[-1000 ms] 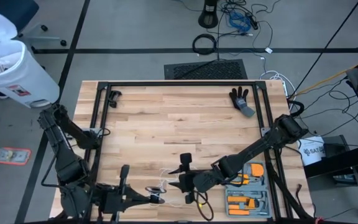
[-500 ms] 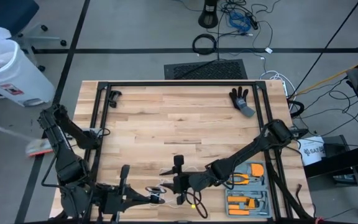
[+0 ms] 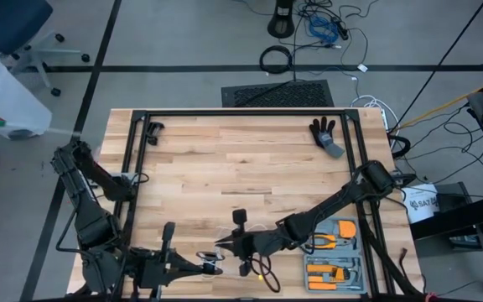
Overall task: Coil cords
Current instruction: Coil the white cable wire onto the spool
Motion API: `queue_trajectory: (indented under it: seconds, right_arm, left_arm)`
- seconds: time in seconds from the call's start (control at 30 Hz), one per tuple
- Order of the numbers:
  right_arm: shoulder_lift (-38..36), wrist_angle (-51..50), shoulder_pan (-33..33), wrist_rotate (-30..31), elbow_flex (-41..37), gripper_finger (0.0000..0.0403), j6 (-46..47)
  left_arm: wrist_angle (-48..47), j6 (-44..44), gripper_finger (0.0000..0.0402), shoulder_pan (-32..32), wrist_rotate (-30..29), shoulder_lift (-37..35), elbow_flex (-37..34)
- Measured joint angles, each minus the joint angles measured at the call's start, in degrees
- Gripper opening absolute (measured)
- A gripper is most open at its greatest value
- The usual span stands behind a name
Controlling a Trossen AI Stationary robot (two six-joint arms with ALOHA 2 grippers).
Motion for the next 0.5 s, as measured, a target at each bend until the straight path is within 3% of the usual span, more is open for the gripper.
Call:
queue_trajectory:
  seconds: [0.5]
  right_arm:
    - [-0.49,-20.71,1.28,0.58,0.02,0.0001,12.94]
  left_arm:
    - [3.50,2.95,0.0002,-3.70,-2.73,-3.44,4.40]
